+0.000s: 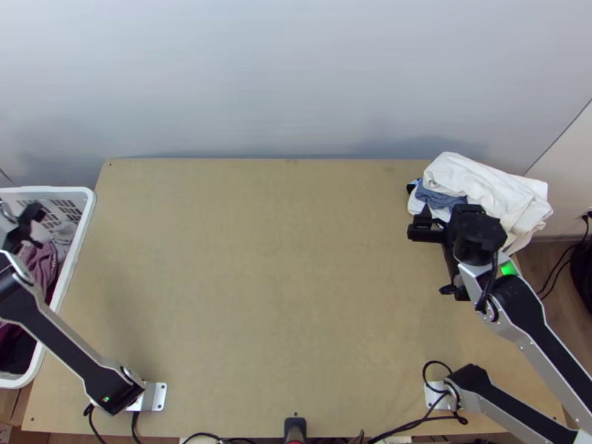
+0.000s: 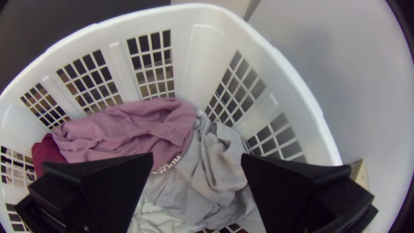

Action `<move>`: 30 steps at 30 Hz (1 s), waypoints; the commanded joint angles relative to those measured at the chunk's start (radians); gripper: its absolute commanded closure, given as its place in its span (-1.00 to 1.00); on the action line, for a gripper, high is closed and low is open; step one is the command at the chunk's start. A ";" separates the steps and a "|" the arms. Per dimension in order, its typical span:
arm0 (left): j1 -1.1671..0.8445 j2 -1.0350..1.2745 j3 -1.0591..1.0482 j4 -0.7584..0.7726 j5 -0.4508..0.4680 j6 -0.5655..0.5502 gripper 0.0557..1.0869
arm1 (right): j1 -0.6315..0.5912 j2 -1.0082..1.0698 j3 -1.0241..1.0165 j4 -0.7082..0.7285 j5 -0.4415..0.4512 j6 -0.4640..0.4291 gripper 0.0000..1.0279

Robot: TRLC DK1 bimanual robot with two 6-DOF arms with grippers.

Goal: Fold the t-shirt

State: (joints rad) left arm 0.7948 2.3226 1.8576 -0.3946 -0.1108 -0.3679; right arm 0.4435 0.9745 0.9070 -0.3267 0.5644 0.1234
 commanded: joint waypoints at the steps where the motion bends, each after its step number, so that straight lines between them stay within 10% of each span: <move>1: -0.055 0.242 0.226 -0.104 -0.030 -0.040 -0.92 | -0.020 0.032 -0.028 -0.018 0.000 0.004 -0.93; 17: -0.094 0.457 0.410 -0.084 -0.044 -0.085 -0.88 | -0.022 0.072 -0.056 -0.052 0.000 0.005 -0.93; 23: -0.101 0.472 0.408 -0.067 -0.082 -0.105 -0.11 | -0.020 0.092 -0.056 -0.055 0.000 0.005 -0.93; 26: -0.101 0.469 0.408 -0.044 -0.109 -0.089 0.86 | -0.022 0.098 -0.057 -0.055 0.000 0.005 -0.93; 30: -0.094 0.440 0.402 -0.078 -0.109 -0.072 0.92 | -0.025 0.099 -0.053 -0.049 0.000 0.007 -0.93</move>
State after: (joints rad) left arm 0.6968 2.7792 2.2612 -0.4561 -0.2012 -0.4561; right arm 0.4229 1.0641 0.8516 -0.3798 0.5644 0.1295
